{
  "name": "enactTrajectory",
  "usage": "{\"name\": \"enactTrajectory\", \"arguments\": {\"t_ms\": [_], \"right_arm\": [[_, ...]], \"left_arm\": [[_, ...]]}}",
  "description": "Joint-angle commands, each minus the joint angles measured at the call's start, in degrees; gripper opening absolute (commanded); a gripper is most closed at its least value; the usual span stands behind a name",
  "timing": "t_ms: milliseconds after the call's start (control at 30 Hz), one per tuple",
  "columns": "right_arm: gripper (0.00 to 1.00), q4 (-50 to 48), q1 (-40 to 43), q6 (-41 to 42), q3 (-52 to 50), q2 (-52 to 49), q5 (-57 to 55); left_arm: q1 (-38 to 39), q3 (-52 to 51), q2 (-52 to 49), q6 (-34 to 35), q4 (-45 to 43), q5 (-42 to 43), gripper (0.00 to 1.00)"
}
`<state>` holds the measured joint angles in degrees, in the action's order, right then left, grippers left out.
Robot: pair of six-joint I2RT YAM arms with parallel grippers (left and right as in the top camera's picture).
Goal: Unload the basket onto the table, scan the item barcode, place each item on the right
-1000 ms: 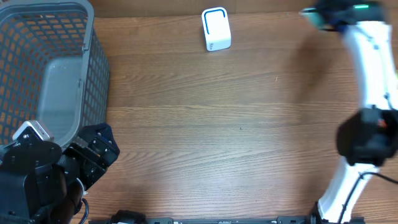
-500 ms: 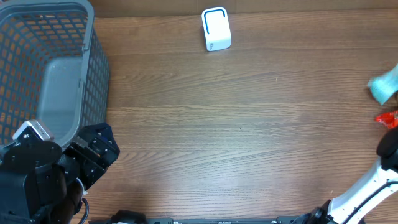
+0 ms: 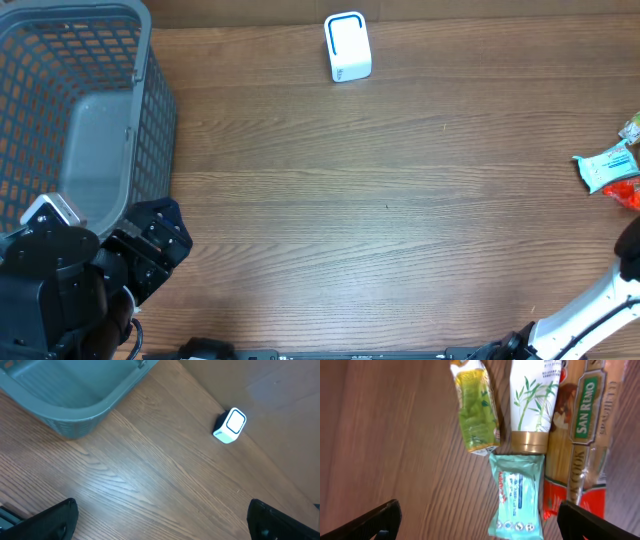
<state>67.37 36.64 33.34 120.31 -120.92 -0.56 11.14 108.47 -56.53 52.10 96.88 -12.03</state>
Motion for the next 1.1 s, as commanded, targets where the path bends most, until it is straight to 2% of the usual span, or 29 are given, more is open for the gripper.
{"name": "enactTrajectory", "arguments": {"t_ms": [0,200,367,467,600,700,867,1067], "right_arm": [[1.00,0.55,-0.61,-0.39,0.52,11.37,0.72],[1.00,11.52,-3.13,-0.39,0.33,24.13,2.23],[1.00,17.51,-10.34,-0.39,-3.41,32.87,2.45],[1.00,16.76,-19.56,-0.39,-11.82,41.07,1.99],[1.00,10.51,-30.56,-0.90,-24.65,51.49,1.77],[1.00,8.46,-37.38,-0.83,-30.32,58.18,2.93],[1.00,14.49,-44.13,-0.83,-31.50,63.28,4.09],[1.00,21.14,-44.41,-0.61,-31.50,64.22,4.11]], "left_arm": [[-0.46,0.28,-0.09,-0.87,-0.09,0.02,1.00],[-0.46,0.28,-0.09,-0.87,-0.09,0.02,1.00],[-0.46,0.28,-0.09,-0.87,-0.09,0.02,1.00],[-0.46,0.28,-0.09,-0.87,-0.09,0.02,1.00],[-0.46,0.28,-0.09,-0.87,-0.09,0.02,1.00],[-0.46,0.28,-0.09,-0.87,-0.09,0.02,1.00],[-0.46,0.28,-0.09,-0.87,-0.09,0.02,1.00],[-0.46,0.28,-0.09,-0.87,-0.09,0.02,1.00]]}}
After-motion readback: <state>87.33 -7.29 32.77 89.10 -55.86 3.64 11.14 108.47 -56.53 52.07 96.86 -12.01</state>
